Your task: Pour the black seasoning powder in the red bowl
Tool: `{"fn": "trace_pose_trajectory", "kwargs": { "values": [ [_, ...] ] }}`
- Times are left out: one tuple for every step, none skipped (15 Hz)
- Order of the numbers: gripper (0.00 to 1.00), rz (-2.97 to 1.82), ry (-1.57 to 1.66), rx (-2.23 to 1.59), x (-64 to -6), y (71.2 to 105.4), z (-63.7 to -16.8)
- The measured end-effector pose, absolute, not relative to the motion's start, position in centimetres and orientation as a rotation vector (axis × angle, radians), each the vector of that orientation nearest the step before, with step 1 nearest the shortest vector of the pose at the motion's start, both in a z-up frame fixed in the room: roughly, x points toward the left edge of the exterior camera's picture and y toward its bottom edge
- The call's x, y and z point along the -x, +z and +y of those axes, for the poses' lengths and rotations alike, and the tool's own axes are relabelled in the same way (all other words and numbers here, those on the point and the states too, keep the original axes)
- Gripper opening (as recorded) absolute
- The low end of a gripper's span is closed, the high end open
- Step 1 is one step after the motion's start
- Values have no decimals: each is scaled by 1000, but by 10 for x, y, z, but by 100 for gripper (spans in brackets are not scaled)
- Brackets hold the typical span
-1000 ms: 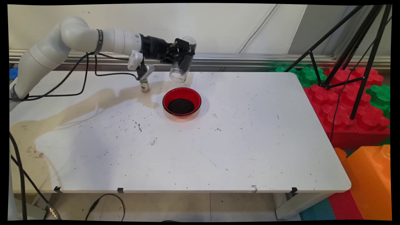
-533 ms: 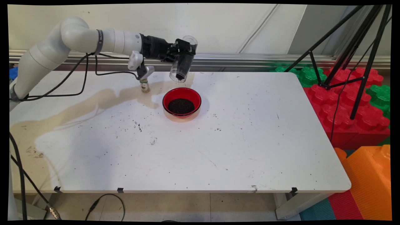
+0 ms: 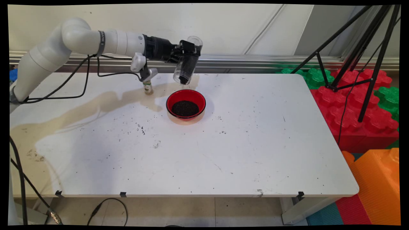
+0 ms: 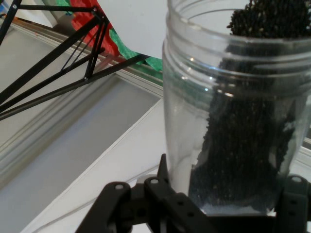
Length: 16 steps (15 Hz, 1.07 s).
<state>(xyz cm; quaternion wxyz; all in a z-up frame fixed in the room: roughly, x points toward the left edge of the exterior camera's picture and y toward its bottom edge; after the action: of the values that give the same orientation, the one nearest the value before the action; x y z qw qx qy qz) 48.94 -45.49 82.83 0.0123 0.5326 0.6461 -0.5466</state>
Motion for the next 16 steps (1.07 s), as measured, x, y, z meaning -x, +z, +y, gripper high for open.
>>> {"fn": "trace_pose_trajectory", "kwargs": {
  "values": [
    [0, 2008, -1704, -1663, -489, 828, -455],
    [0, 2004, -1704, -1664, -489, 828, -454],
    [0, 1999, -1704, -1667, -489, 828, -454],
    [0, 1995, -1704, -1669, -489, 828, -454],
    [0, 1989, -1705, -1671, -489, 828, -454],
    [0, 1984, -1705, -1673, -489, 829, -453],
    [0, 1978, -1706, -1676, -488, 829, -453],
    [0, 1974, -1706, -1678, -488, 829, -453],
    [0, 1971, -1706, -1679, -488, 829, -452],
    [0, 1967, -1707, -1681, -488, 829, -452],
    [0, 1964, -1707, -1682, -488, 829, -452],
    [0, 1960, -1708, -1684, -488, 829, -452],
    [0, 1957, -1708, -1685, -488, 829, -452],
    [0, 1953, -1709, -1686, -487, 829, -451],
    [0, 1950, -1709, -1687, -487, 829, -451],
    [0, 1946, -1710, -1689, -487, 830, -451]
  ]
}}
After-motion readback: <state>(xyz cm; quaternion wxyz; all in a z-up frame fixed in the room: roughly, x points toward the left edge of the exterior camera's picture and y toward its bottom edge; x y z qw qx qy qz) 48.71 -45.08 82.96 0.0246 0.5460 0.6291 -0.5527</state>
